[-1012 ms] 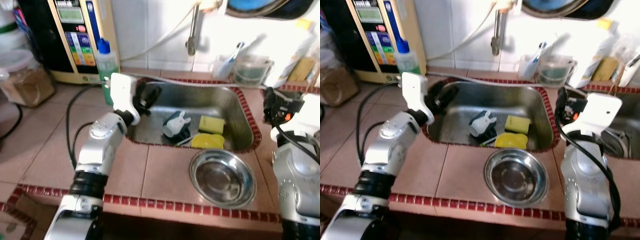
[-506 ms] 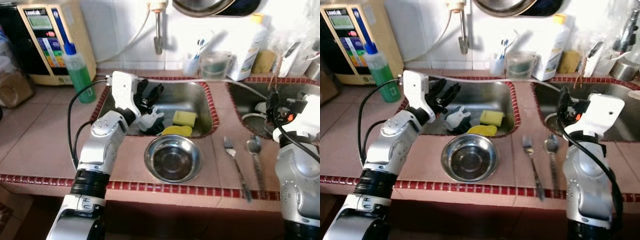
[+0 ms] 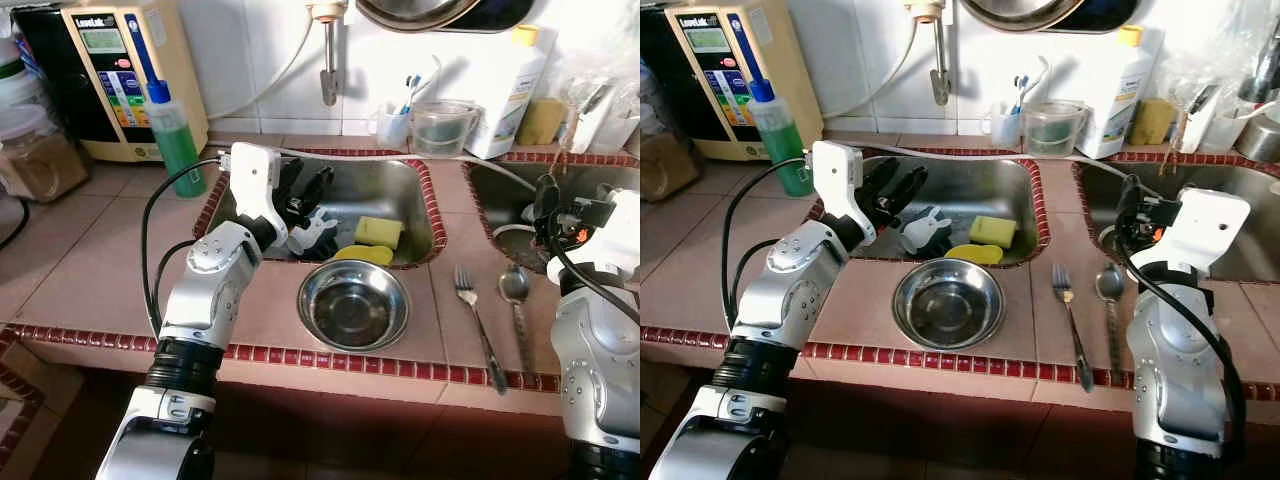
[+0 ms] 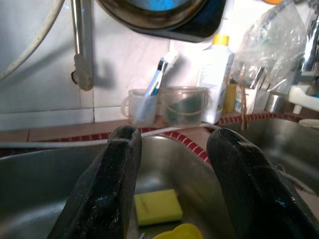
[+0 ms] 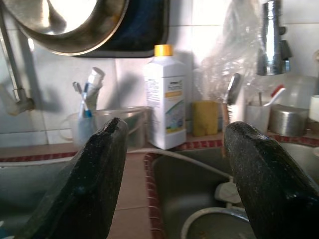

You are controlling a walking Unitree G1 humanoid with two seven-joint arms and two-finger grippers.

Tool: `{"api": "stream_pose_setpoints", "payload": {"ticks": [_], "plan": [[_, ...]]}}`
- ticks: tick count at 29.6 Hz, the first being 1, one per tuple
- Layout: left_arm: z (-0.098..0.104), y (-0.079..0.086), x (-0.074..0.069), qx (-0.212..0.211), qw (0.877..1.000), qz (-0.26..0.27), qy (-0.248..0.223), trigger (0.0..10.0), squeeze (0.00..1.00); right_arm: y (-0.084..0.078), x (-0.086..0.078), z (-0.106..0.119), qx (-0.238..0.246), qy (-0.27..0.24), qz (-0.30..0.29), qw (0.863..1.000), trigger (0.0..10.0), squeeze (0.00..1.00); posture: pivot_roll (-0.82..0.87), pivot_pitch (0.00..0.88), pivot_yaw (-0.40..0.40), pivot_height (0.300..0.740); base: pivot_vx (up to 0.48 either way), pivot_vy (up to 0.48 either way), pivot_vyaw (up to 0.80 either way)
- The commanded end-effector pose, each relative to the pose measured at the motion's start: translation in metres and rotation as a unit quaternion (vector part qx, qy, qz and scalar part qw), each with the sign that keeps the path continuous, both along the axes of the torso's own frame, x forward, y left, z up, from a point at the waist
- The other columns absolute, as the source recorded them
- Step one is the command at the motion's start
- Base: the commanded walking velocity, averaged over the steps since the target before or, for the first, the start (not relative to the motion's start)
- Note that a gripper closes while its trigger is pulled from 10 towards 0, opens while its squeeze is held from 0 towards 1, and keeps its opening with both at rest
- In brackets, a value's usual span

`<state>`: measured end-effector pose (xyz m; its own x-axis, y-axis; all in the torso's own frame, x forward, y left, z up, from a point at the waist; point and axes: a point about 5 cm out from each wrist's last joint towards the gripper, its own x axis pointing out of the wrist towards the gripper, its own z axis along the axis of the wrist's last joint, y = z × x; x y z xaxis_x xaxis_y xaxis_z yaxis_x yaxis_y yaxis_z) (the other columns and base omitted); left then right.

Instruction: Kitchen organization

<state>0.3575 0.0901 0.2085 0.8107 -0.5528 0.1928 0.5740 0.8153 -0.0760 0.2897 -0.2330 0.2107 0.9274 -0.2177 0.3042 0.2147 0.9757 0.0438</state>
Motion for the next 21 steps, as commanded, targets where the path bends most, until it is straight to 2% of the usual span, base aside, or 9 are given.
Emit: {"api": "stream_pose_setpoints", "payload": {"ticks": [1, 12, 21], "plan": [[0.000, 0.002, -0.002, 0.012, 1.000, -0.003, -0.007, 10.0, 0.00, 0.003, 0.000, 0.000, -0.003, -0.001, 0.006, 1.000, 10.0, 0.00, -0.21, 0.029, 0.051, 0.703, 0.000, 0.000, 0.00], [0.002, 0.005, -0.001, 0.003, 1.000, 0.023, -0.017, 10.0, 0.00, 0.009, 0.009, 0.001, -0.012, 0.005, 0.035, 0.999, 10.0, 0.00, -0.20, 0.008, -0.003, 0.703, 0.000, 0.000, 0.00], [0.000, 0.026, 0.001, 0.014, 0.995, 0.092, -0.032, 10.0, 0.00, 0.022, 0.022, -0.001, -0.017, 0.017, 0.074, 0.997, 10.0, 0.00, -0.15, 0.000, -0.048, 0.703, 0.000, 0.000, 0.00]]}}
